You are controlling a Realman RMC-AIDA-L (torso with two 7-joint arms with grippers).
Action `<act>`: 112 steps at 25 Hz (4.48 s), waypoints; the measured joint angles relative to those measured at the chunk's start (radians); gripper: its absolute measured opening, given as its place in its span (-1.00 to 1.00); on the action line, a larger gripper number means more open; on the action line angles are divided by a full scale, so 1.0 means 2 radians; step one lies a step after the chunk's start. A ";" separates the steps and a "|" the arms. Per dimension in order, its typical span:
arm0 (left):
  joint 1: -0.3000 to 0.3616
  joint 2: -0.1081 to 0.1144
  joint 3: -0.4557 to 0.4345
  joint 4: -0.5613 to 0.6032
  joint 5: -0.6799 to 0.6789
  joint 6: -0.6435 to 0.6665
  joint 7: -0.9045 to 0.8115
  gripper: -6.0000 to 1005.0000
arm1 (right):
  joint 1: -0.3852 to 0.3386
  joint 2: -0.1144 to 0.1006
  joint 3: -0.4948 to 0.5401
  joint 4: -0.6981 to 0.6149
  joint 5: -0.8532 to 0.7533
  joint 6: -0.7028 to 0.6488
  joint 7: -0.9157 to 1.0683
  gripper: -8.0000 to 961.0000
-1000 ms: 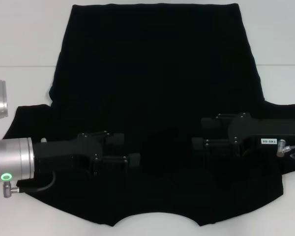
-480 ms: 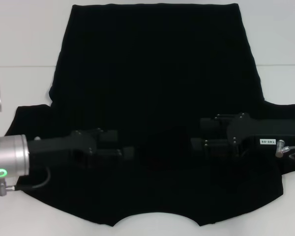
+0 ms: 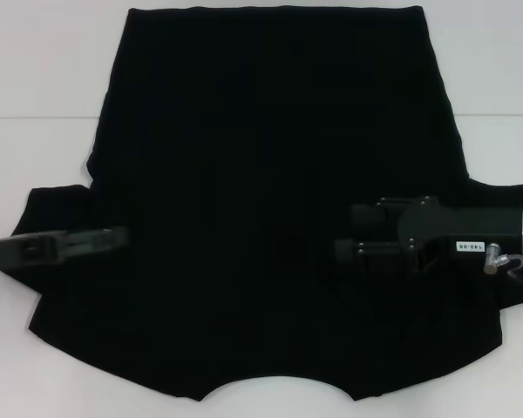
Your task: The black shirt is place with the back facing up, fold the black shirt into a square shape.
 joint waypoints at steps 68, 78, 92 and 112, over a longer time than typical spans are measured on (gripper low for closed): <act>-0.006 0.005 0.009 0.011 0.118 -0.192 -0.112 -0.36 | 0.010 -0.002 0.002 -0.003 0.008 0.003 0.012 0.62; -0.007 0.005 0.015 0.013 0.119 -0.200 -0.112 -0.94 | 0.007 -0.002 0.002 -0.003 0.014 0.003 0.011 0.62; -0.009 0.008 0.011 0.037 0.118 -0.218 -0.117 -0.94 | 0.002 0.001 0.007 -0.003 0.014 0.002 0.010 0.62; -0.029 0.019 0.012 0.045 0.118 -0.253 -0.117 -0.95 | 0.003 0.001 0.013 -0.001 0.015 -0.002 0.013 0.62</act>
